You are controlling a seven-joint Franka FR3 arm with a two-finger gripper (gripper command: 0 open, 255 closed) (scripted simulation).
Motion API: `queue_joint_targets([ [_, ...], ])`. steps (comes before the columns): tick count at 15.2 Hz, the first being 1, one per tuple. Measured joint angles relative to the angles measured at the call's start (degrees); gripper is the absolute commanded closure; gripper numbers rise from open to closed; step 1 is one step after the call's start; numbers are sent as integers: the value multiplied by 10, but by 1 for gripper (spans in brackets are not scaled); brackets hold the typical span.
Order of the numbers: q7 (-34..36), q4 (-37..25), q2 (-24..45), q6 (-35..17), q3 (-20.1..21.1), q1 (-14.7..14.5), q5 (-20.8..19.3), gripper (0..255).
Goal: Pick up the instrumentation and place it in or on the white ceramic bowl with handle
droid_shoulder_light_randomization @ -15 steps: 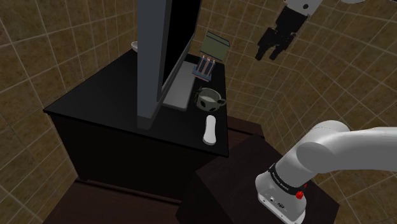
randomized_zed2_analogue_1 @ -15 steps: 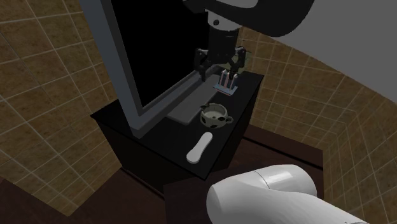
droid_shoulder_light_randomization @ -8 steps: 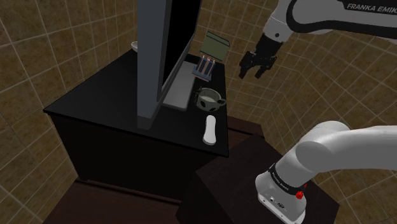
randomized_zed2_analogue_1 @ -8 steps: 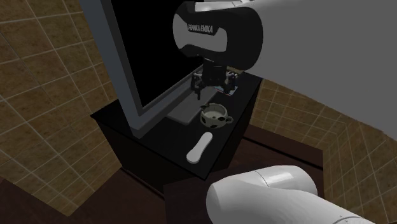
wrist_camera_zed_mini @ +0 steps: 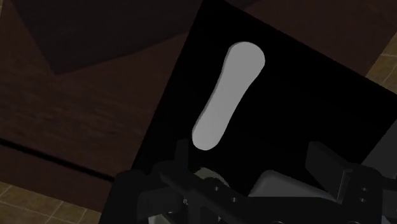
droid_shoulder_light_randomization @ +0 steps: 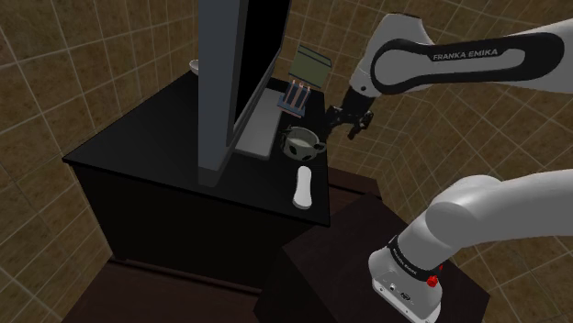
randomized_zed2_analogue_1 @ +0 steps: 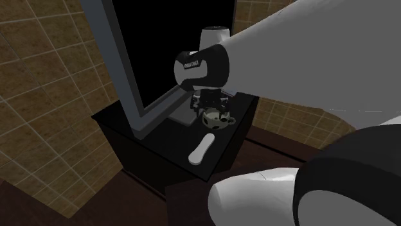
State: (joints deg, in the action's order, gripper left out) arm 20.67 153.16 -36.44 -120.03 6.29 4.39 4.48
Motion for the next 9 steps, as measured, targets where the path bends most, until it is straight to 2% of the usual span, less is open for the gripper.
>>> queue_joint_targets([
  [9,107,49,164,-198,44,20,18,0],
])
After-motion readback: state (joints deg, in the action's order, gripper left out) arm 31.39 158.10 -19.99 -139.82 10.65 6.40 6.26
